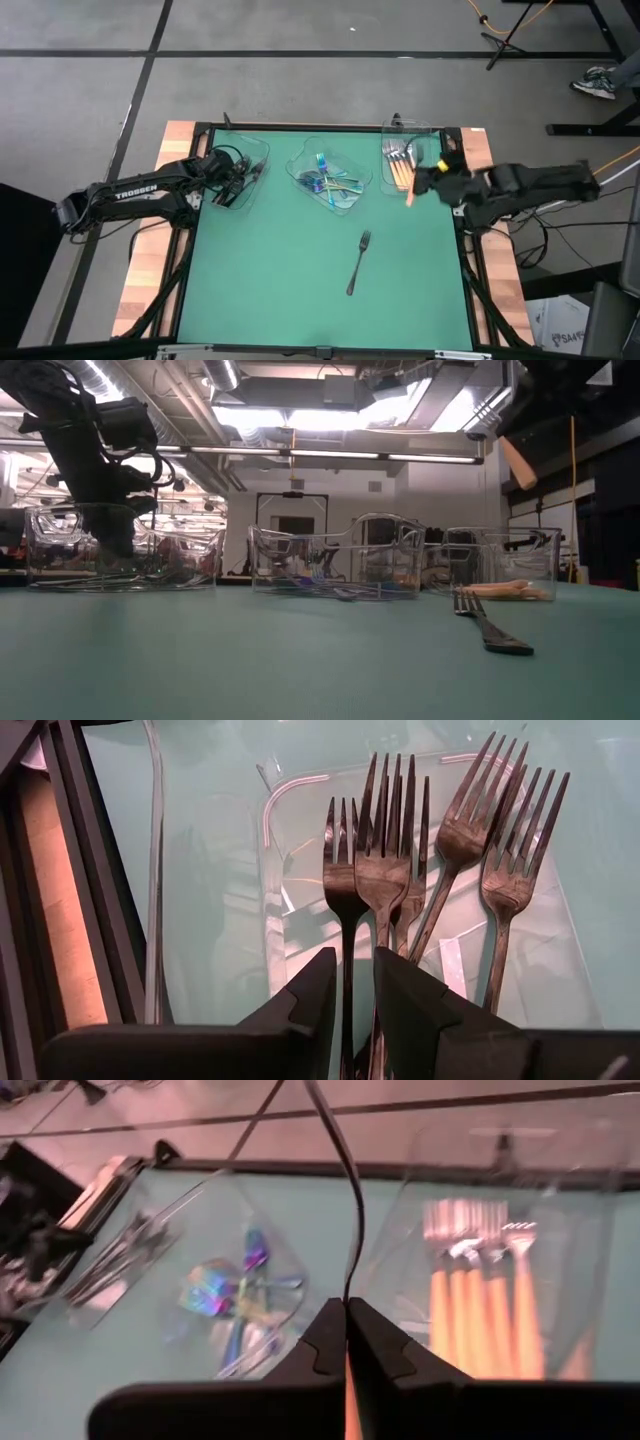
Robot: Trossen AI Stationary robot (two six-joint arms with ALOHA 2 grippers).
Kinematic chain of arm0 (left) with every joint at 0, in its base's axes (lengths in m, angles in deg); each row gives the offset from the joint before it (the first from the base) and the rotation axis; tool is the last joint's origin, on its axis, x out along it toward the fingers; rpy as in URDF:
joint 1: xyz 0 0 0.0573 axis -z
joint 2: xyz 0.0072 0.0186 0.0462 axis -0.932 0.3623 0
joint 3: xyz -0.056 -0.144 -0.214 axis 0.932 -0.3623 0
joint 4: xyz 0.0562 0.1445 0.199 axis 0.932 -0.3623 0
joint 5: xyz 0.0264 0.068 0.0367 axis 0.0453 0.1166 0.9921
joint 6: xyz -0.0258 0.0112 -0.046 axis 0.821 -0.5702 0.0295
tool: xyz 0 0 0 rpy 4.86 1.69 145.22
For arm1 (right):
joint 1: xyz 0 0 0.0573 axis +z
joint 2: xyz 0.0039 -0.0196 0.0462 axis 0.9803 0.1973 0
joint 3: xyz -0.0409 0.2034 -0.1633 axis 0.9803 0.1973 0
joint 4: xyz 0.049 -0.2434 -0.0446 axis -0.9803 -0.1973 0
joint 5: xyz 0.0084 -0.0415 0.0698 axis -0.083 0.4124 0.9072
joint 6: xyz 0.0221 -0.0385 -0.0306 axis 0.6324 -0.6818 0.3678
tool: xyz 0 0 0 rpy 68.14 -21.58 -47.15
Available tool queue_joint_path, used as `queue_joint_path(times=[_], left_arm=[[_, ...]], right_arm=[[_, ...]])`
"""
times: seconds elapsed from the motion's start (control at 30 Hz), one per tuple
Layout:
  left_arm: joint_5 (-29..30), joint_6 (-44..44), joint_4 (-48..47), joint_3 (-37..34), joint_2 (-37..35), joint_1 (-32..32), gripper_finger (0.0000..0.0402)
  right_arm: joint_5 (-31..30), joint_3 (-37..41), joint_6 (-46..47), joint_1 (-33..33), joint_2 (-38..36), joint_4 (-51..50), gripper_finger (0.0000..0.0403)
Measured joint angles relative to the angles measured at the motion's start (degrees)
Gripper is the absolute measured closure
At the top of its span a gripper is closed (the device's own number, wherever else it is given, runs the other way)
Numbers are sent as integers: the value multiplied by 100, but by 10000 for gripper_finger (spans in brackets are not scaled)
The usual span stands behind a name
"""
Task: Sort silverware by color (type)
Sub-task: Put the orange fork into the right transparent bin
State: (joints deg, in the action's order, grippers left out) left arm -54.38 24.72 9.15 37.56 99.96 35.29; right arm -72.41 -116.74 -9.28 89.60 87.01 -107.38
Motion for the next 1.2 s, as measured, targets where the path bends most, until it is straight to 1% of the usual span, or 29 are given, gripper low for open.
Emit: queue_joint_path(times=[0.2, 0.33, 0.53, 0.67, 0.77, 0.9, 1.07, 1.2], left_arm=[[1, 0, 0, 0, 1, 0, 337], [2, 0, 0, 0, -1, 0, 337], [2, 0, -2, 0, -1, 1, 337], [2, 0, -2, 0, 1, 0, 337], [2, 0, -2, 0, -1, 0, 337], [2, 0, -2, 0, -1, 0, 337], [1, 0, -2, 0, -1, 0, 337], [0, 0, -2, 0, 0, 0, 337]], right_arm=[[658, 0, -1490, -1558, -424, 339, 403], [1348, 0, -2545, -2651, -455, 767, 403], [2724, 0, -3876, -4140, -181, 1411, 403], [3546, -2, -4515, -4914, 240, 1536, 403], [3926, 0, -4942, -5335, 628, 1517, 403], [4171, 0, -5608, -5720, 1153, 1531, 403], [4480, 0, -6052, -5988, 1741, 1555, 403], [4508, 0, -6267, -6067, 2150, 1583, 403]])
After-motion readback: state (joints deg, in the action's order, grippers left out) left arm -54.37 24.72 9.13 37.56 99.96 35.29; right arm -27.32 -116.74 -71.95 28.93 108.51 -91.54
